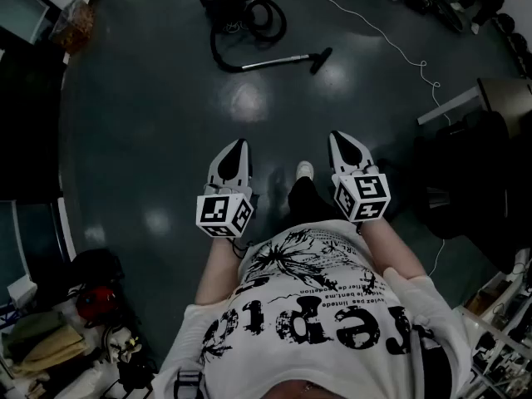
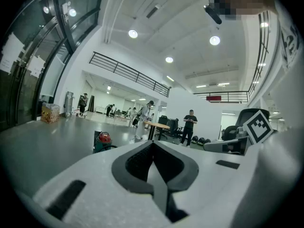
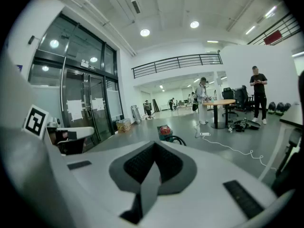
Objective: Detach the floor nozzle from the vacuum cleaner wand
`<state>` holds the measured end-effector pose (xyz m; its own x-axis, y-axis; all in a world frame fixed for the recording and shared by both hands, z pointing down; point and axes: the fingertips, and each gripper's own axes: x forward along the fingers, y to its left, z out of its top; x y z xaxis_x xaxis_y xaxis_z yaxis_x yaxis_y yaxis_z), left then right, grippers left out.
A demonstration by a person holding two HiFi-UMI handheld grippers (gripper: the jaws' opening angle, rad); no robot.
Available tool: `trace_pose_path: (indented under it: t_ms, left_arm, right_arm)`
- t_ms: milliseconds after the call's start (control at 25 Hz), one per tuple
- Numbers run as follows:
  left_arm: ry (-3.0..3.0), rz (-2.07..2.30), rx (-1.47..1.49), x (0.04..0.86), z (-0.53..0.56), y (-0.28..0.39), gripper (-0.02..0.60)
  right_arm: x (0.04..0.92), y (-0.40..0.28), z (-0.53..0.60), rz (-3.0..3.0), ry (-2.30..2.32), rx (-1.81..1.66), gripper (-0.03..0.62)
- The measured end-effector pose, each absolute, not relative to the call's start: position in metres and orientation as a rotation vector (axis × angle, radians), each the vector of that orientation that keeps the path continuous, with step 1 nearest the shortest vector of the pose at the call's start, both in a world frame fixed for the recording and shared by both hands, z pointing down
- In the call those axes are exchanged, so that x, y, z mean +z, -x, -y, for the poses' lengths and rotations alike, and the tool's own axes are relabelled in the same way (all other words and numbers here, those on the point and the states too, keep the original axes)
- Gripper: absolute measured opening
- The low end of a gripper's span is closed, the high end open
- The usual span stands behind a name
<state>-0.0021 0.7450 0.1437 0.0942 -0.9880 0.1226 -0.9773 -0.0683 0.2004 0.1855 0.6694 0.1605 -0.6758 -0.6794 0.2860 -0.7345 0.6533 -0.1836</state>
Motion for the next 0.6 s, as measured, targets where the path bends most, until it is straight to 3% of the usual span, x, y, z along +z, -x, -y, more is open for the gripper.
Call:
trace_pose_path:
  t_ms: [600]
  left_arm:
    - [-2.144,1.901,-0.109,0.142,-0.446,0.043,0.003]
  right_arm:
    - [0.174,-0.165,-0.37,2.61,-1.199,0.501,0.003]
